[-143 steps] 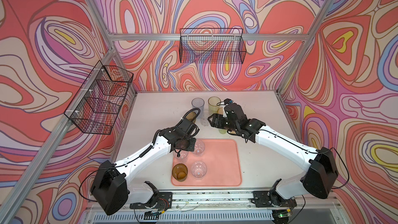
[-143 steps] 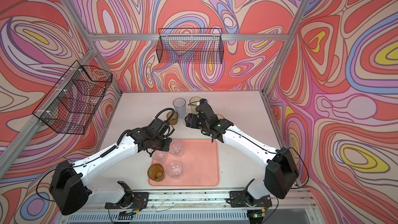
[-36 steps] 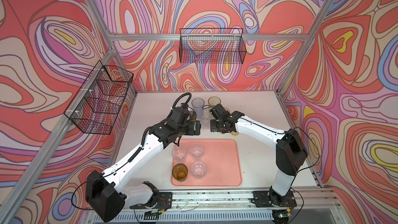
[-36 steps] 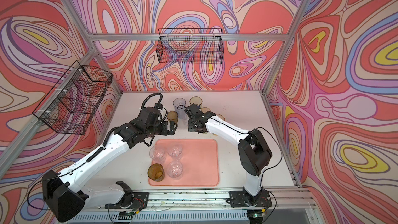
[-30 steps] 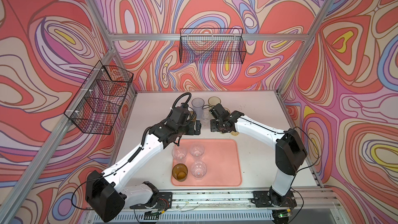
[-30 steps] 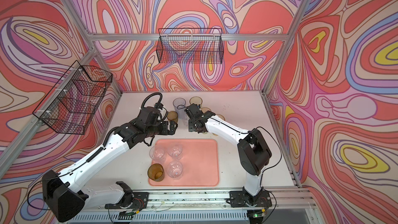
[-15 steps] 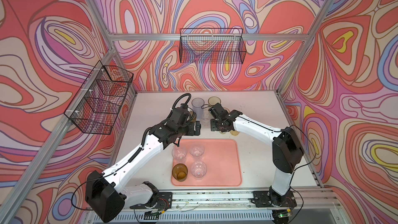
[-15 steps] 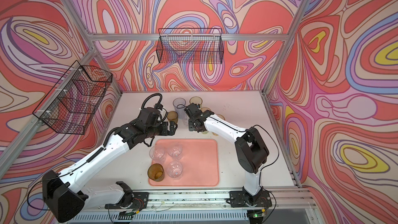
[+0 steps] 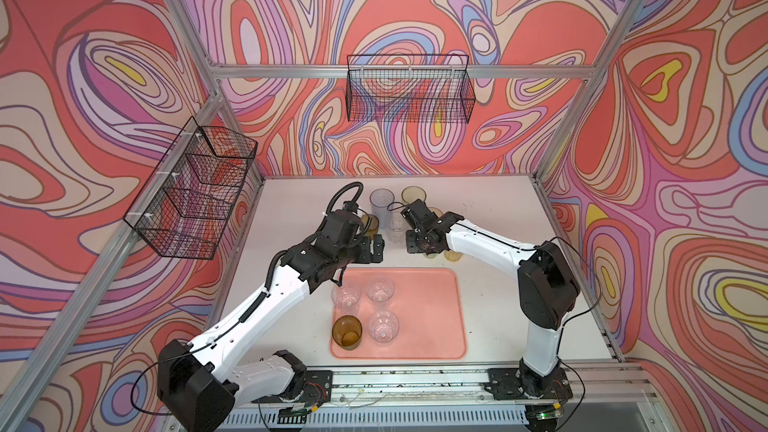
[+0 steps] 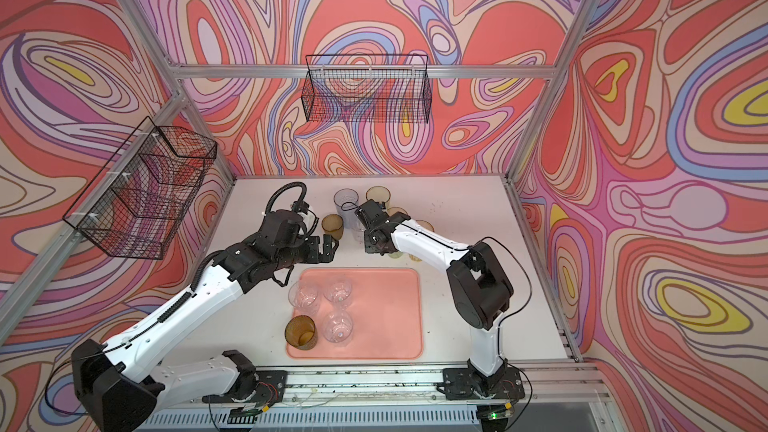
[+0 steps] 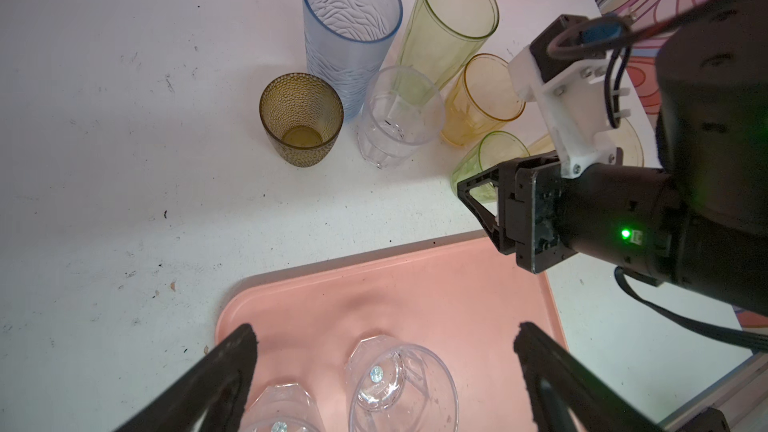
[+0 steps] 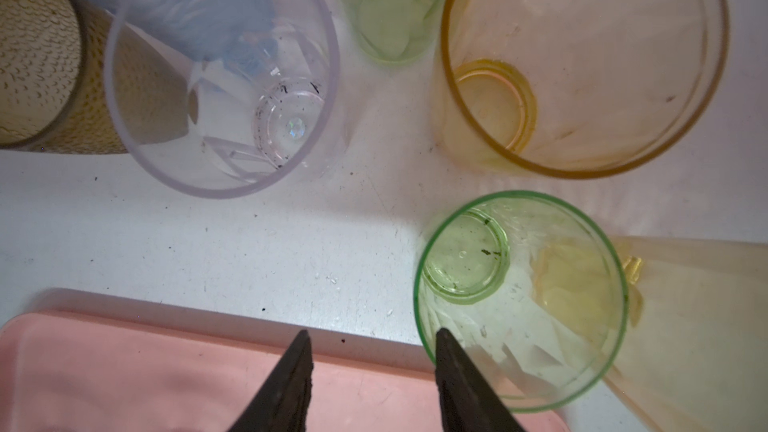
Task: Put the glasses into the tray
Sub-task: 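Lower the right gripper toward the green glass rim while the left gripper hovers, then close the right gripper on the green glass rim and lift it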
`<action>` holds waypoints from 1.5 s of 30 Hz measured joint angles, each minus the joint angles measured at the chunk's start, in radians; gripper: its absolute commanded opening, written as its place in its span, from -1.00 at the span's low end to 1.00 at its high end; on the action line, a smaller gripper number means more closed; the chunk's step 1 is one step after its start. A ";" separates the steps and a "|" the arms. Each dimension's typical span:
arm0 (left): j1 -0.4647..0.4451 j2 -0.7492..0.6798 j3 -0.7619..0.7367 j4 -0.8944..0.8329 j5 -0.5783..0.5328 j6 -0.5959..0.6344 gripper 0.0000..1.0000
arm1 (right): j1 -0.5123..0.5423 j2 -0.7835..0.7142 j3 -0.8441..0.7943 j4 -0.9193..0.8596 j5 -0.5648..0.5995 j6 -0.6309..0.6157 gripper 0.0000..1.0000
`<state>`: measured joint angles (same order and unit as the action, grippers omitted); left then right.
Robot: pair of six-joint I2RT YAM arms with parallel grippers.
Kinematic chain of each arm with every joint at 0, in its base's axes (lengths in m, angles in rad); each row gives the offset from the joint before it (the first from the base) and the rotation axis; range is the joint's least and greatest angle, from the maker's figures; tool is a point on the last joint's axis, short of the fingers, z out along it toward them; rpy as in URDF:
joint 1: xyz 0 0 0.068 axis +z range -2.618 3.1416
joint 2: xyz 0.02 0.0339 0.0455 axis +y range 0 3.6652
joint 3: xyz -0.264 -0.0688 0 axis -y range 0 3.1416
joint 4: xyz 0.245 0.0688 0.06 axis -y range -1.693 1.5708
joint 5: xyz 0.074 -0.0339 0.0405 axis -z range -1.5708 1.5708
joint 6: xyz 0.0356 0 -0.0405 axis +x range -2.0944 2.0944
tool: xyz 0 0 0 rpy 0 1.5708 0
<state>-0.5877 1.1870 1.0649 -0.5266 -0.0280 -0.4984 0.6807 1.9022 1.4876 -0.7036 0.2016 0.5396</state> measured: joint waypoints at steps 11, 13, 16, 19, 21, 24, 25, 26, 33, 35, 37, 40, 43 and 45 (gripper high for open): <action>0.001 -0.015 -0.014 -0.001 -0.001 -0.008 1.00 | 0.000 0.005 0.000 -0.005 0.013 -0.016 -0.15; 0.001 -0.020 -0.014 -0.001 -0.002 -0.008 1.00 | 0.000 0.006 0.000 -0.005 0.014 -0.020 -0.20; 0.001 -0.026 -0.014 -0.001 -0.004 -0.010 1.00 | 0.000 0.011 0.000 -0.003 0.015 -0.025 -0.26; 0.001 -0.033 -0.016 -0.001 -0.008 -0.013 1.00 | 0.000 0.020 0.002 -0.002 0.014 -0.027 -0.31; 0.001 -0.043 -0.026 -0.002 -0.011 -0.016 1.00 | 0.000 0.031 0.004 -0.003 0.009 -0.031 -0.34; 0.001 -0.053 -0.033 -0.005 -0.019 -0.019 1.00 | 0.000 0.038 0.005 -0.004 0.000 -0.034 -0.37; 0.001 -0.054 -0.034 -0.007 -0.022 -0.019 1.00 | 0.000 0.038 0.005 -0.003 -0.003 -0.034 -0.38; 0.001 -0.055 -0.034 -0.009 -0.025 -0.019 1.00 | 0.000 0.038 0.005 -0.002 -0.006 -0.034 -0.39; 0.001 -0.054 -0.034 -0.013 -0.036 -0.019 1.00 | 0.000 0.038 0.005 0.002 -0.033 -0.035 -0.50; 0.001 -0.054 -0.034 -0.013 -0.037 -0.021 1.00 | 0.000 0.038 0.005 0.006 -0.038 -0.037 -0.50; 0.001 -0.054 -0.037 -0.013 -0.037 -0.023 1.00 | 0.000 0.038 0.005 0.009 -0.041 -0.038 -0.57; 0.001 -0.054 -0.043 -0.016 -0.037 -0.026 1.00 | 0.000 0.038 0.005 0.011 -0.045 -0.039 -0.66; 0.001 -0.054 -0.046 -0.016 -0.038 -0.029 1.00 | 0.000 0.037 0.005 0.018 -0.050 -0.037 -0.73; 0.001 -0.054 -0.047 -0.016 -0.042 -0.029 1.00 | 0.000 0.036 0.005 0.021 -0.054 -0.034 -0.76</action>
<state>-0.5869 1.1328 1.0180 -0.5426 -0.0700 -0.5270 0.6804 1.9381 1.4921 -0.6827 0.1474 0.5056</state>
